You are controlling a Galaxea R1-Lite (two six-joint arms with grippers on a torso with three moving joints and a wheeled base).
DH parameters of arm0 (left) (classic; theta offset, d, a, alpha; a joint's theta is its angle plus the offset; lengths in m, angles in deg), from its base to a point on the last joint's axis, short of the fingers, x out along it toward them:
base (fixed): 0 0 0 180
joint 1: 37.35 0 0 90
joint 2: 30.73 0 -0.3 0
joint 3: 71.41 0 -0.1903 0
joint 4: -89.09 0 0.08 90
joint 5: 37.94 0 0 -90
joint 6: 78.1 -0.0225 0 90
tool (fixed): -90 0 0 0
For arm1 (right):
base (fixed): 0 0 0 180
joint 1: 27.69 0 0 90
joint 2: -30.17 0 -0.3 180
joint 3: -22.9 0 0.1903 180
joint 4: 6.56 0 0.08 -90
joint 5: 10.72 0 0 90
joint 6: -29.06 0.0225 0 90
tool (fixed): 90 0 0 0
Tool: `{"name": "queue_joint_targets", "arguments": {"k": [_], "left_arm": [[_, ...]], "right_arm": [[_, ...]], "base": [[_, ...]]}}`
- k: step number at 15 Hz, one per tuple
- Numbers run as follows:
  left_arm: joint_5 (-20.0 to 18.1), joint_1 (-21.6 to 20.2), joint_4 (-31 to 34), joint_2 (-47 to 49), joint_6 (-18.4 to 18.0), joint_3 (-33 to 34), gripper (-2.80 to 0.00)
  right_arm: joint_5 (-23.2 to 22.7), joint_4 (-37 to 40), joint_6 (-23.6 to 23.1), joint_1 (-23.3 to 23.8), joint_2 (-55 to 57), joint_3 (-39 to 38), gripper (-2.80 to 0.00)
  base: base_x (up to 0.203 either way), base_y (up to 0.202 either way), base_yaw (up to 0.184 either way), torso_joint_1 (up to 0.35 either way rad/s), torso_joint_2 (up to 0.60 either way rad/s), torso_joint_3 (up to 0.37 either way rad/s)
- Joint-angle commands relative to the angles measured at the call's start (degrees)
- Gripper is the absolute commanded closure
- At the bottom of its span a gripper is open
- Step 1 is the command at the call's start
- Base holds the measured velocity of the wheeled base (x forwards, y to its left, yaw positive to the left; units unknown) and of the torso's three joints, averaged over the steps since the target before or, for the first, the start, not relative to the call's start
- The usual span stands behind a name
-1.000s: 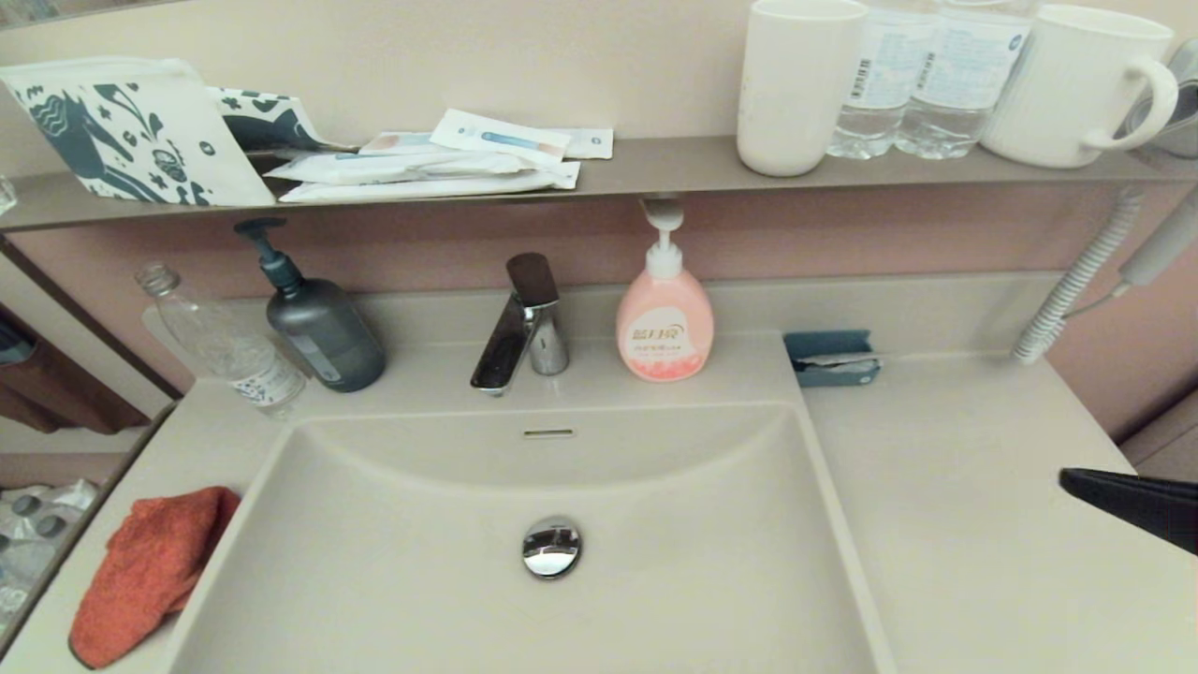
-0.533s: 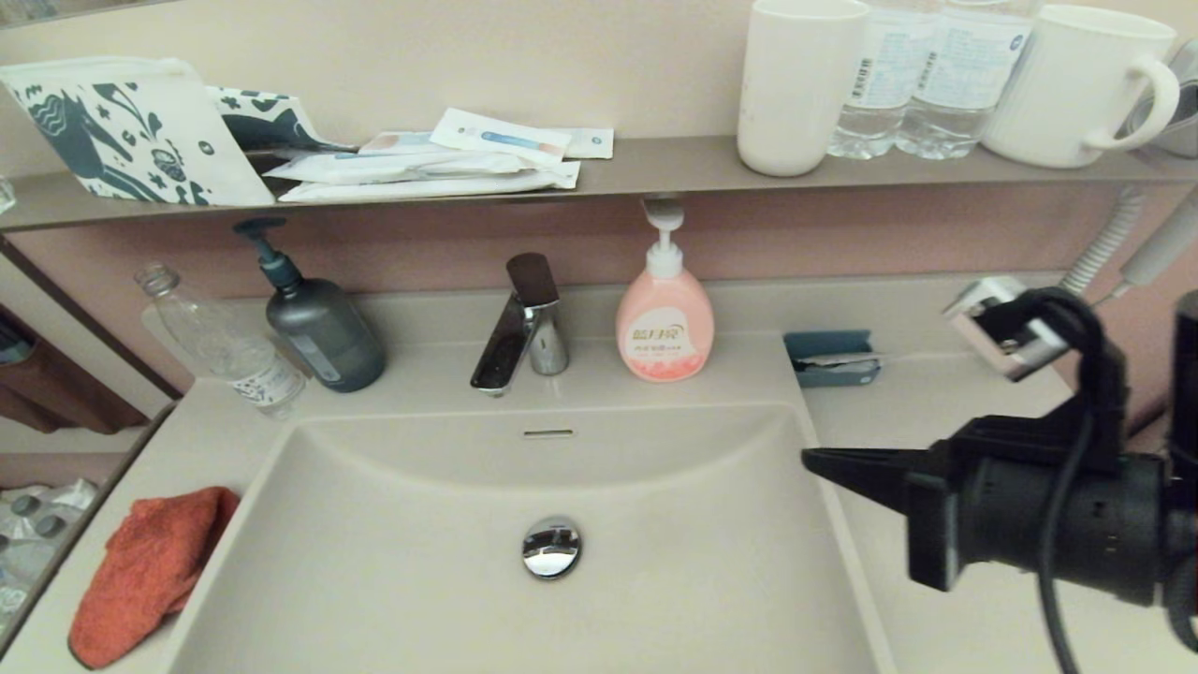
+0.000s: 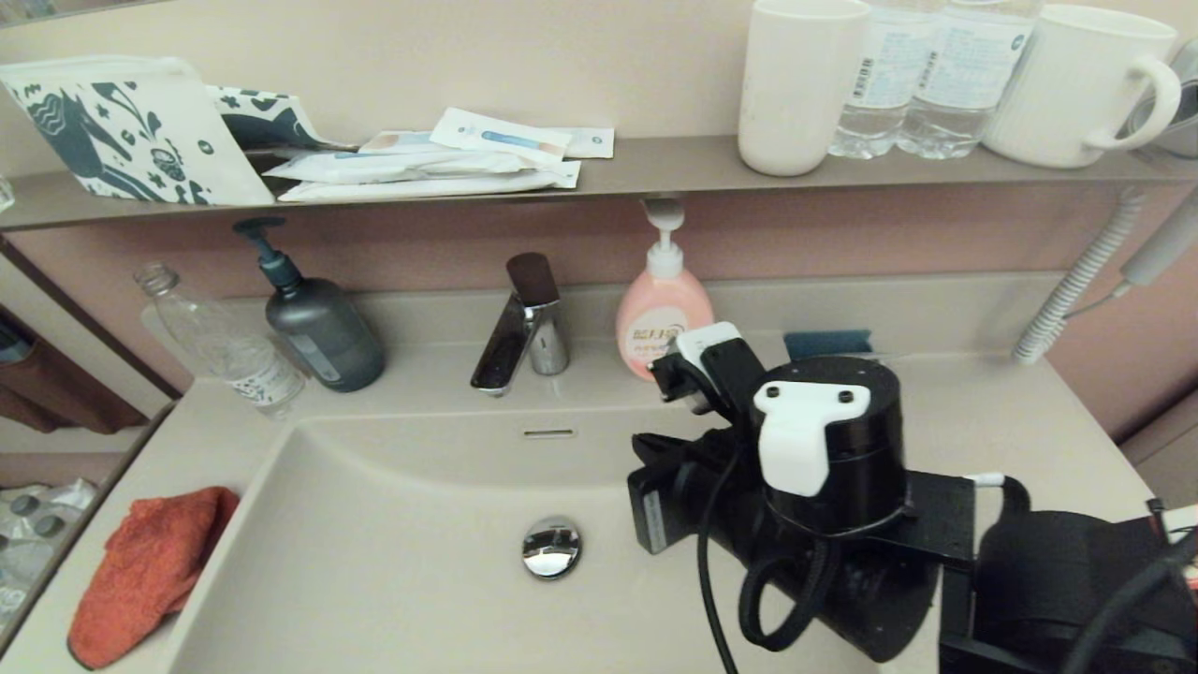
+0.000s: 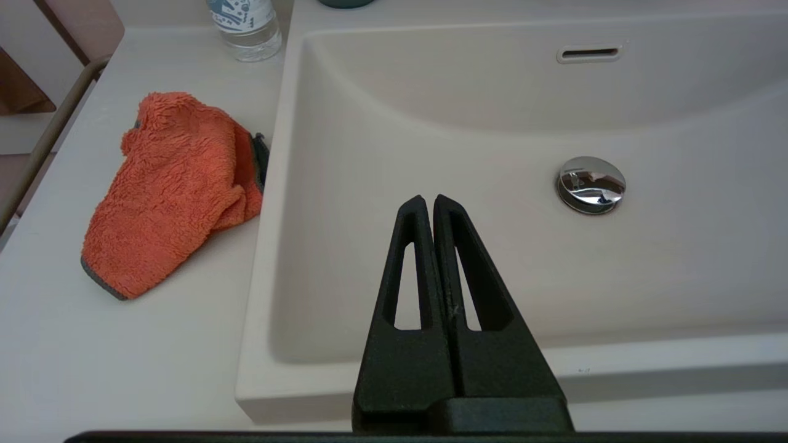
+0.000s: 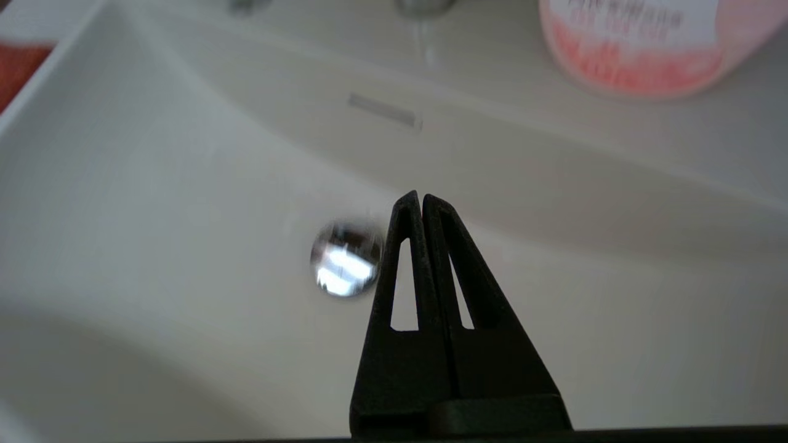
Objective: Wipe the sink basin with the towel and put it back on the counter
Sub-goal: Turn on the faucet
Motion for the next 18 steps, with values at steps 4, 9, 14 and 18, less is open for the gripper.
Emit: {"name": "queue_joint_targets", "arguments": {"k": [4, 9, 14, 18], "left_arm": [[0.0, -0.01, 0.0, -0.02, -0.01, 0.01, 0.0], [0.0, -0.01, 0.0, -0.02, -0.01, 0.01, 0.0], [0.0, -0.01, 0.0, -0.02, -0.01, 0.01, 0.0], [0.0, -0.01, 0.0, -0.02, -0.01, 0.01, 0.0]], "right_arm": [[8.97, -10.57, -6.4, -1.73, 11.49, 6.24, 0.0], [16.05, -27.21, -20.01, -2.56, 15.11, 7.26, 0.0], [16.05, -27.74, -21.56, -2.47, 17.2, 13.3, 0.0], [15.68, -27.4, -21.86, -1.88, 21.95, 20.8, 0.0]], "base": [[0.0, 0.0, 0.0, 0.0, 0.0, 0.0], [0.0, 0.0, 0.0, 0.0, 0.0, 0.0], [0.0, 0.0, 0.0, 0.0, 0.0, 0.0], [0.0, 0.0, 0.0, 0.0, 0.0, 0.0]]}}
